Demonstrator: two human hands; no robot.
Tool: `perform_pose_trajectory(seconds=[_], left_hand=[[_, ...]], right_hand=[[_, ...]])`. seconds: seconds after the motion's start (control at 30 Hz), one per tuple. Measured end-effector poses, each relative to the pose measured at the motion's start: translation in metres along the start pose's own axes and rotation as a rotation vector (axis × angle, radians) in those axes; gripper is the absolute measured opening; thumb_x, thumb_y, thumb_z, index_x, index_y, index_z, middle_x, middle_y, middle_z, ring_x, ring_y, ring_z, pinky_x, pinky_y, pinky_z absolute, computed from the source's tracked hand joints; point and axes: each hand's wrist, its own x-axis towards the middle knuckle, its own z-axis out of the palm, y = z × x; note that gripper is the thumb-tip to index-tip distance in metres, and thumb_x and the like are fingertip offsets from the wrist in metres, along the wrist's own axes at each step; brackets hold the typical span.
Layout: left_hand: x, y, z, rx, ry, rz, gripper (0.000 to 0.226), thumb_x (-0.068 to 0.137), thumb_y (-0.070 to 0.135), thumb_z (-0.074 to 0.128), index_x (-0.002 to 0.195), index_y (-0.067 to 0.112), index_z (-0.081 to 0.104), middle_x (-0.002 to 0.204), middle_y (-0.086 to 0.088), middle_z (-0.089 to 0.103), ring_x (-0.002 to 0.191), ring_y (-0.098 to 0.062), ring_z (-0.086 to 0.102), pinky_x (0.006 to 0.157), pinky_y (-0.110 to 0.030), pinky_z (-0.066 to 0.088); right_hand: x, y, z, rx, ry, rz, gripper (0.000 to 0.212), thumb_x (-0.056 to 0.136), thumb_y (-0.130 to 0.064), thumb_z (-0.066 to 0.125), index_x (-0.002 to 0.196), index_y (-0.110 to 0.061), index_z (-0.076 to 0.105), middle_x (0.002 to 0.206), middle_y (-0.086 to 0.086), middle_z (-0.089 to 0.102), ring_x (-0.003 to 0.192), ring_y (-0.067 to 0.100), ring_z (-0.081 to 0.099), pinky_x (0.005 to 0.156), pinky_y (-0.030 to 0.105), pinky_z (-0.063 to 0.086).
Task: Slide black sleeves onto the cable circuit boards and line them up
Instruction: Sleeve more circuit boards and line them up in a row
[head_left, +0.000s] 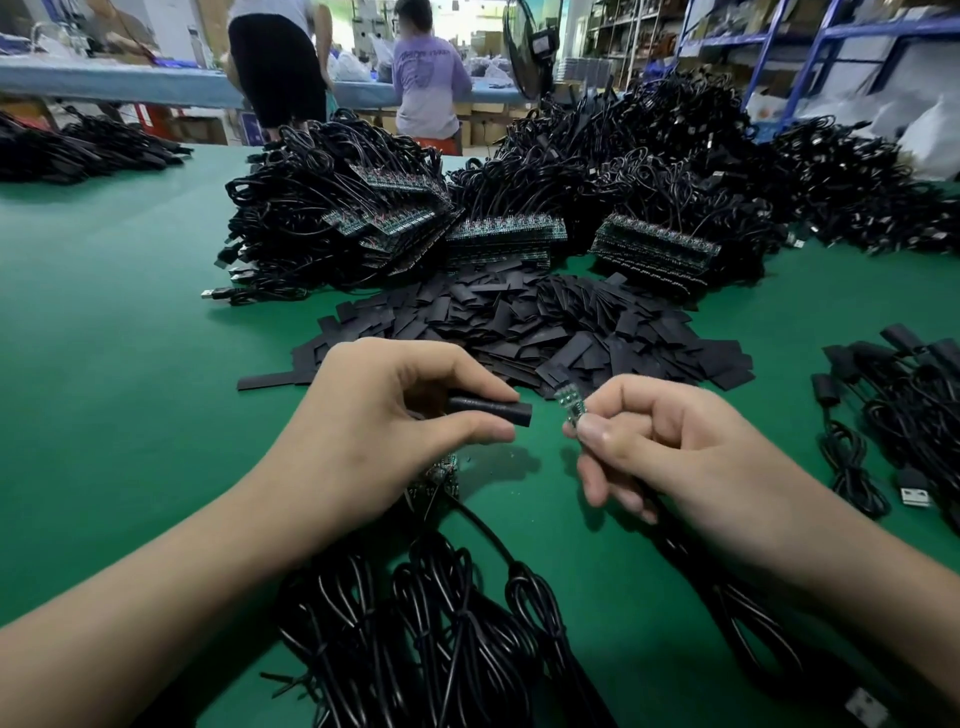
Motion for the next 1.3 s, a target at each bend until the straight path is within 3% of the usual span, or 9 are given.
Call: perform_pose_trajectory(seconds=[0.13,0.4,0.53,0.63,0.83,1.3], left_hand=[[0.0,-0.001,-0.001,-0.006,-0.013,0.001,0.026,0.068,0.047,0.08,0.092,0.038,0.078,0.088,0.014,0.078,0.085,-0.011,0.076,0.085,-0.045,0.061],[-0.002,0.001,0.0,0.087,-0.041,0.072,0.02,0.07,0.044,0.08,0.09,0.04,0.078,0.085,0.019,0.076,0.081,-0.011,0.074,0.08,-0.037,0.058],[-0.001,0.005,-0.004,0.178,-0.1,0.187,0.02,0.073,0.034,0.082,0.093,0.032,0.079,0.085,0.02,0.076,0.083,0.0,0.072,0.08,-0.018,0.055],[0.0,0.007,-0.006,0.237,-0.142,0.255,0.02,0.076,0.029,0.084,0.095,0.026,0.079,0.087,0.02,0.075,0.084,0.005,0.07,0.079,-0.01,0.051],[0.0,0.006,-0.006,0.279,-0.174,0.298,0.021,0.078,0.028,0.084,0.098,0.025,0.08,0.089,0.02,0.074,0.086,0.006,0.069,0.081,-0.011,0.05],[-0.001,0.009,-0.008,0.314,-0.183,0.35,0.022,0.079,0.03,0.085,0.101,0.023,0.081,0.091,0.017,0.075,0.087,0.005,0.069,0.08,-0.024,0.056]], right_hand=[[-0.001,0.001,0.001,-0.013,-0.023,0.027,0.018,0.101,-0.023,0.061,0.086,-0.018,0.07,0.065,0.005,0.067,0.051,0.01,0.046,0.049,0.019,0.04],[-0.002,-0.003,0.003,-0.034,-0.076,0.054,0.022,0.1,-0.024,0.062,0.081,-0.021,0.073,0.056,-0.001,0.054,0.051,0.014,0.038,0.048,0.017,0.033],[-0.002,-0.004,0.003,-0.06,-0.087,0.078,0.022,0.099,-0.026,0.064,0.079,-0.023,0.073,0.056,-0.002,0.052,0.053,0.015,0.036,0.049,0.023,0.029],[-0.002,-0.002,0.001,-0.028,-0.094,0.104,0.021,0.099,-0.024,0.065,0.082,-0.015,0.073,0.056,0.0,0.052,0.053,0.016,0.038,0.049,0.02,0.031],[-0.002,0.002,0.001,-0.053,-0.11,0.105,0.024,0.092,-0.034,0.066,0.085,-0.013,0.072,0.057,0.0,0.056,0.054,0.018,0.041,0.05,0.02,0.034],[-0.002,-0.001,0.001,0.066,-0.13,0.157,0.02,0.088,-0.03,0.067,0.085,-0.011,0.072,0.057,0.002,0.056,0.049,0.01,0.04,0.048,0.019,0.036]])
